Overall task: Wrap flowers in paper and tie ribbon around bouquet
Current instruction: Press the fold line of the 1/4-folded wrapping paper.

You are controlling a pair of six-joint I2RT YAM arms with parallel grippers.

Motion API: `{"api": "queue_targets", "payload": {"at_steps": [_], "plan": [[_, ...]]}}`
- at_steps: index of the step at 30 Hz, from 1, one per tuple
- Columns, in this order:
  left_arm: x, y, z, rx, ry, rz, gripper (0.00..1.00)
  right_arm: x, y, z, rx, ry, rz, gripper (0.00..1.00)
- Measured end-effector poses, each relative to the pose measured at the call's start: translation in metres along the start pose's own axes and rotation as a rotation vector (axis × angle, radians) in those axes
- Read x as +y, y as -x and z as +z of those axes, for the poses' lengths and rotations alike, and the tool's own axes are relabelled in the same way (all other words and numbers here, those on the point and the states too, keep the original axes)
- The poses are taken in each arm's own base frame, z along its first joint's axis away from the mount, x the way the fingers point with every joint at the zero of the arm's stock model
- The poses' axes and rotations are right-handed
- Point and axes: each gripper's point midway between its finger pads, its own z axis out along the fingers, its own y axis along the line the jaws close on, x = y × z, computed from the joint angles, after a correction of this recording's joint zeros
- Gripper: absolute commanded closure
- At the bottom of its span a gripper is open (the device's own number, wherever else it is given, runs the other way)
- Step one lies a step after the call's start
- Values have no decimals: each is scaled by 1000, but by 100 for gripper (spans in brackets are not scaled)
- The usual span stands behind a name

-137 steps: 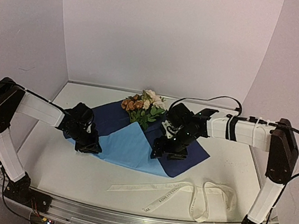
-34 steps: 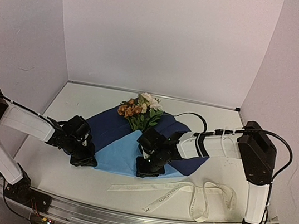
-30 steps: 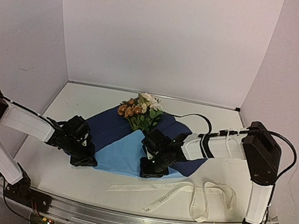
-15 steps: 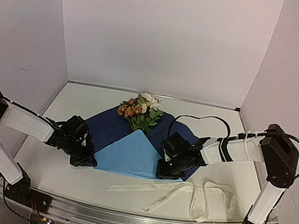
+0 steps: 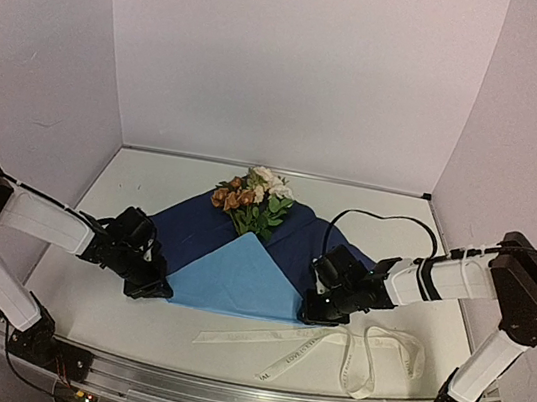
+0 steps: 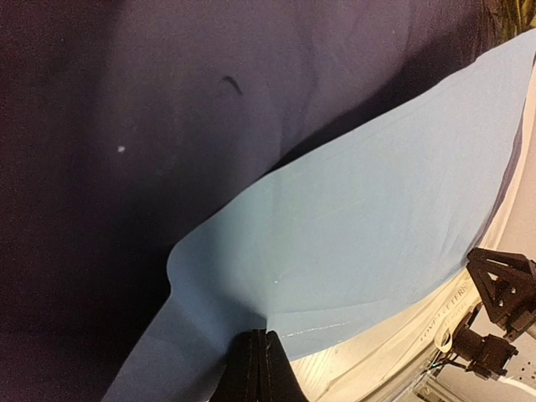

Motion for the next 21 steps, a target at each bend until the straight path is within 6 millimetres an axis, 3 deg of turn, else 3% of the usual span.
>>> {"api": "queue_targets", "payload": {"at_steps": [15,21], "plan": [[38,17,-24,-125,60,-188,99,0,0,0,-14,10,-1,75],[42,18,-25,-142,66,-256,100,0,0,0,-14,9,-1,74]]}}
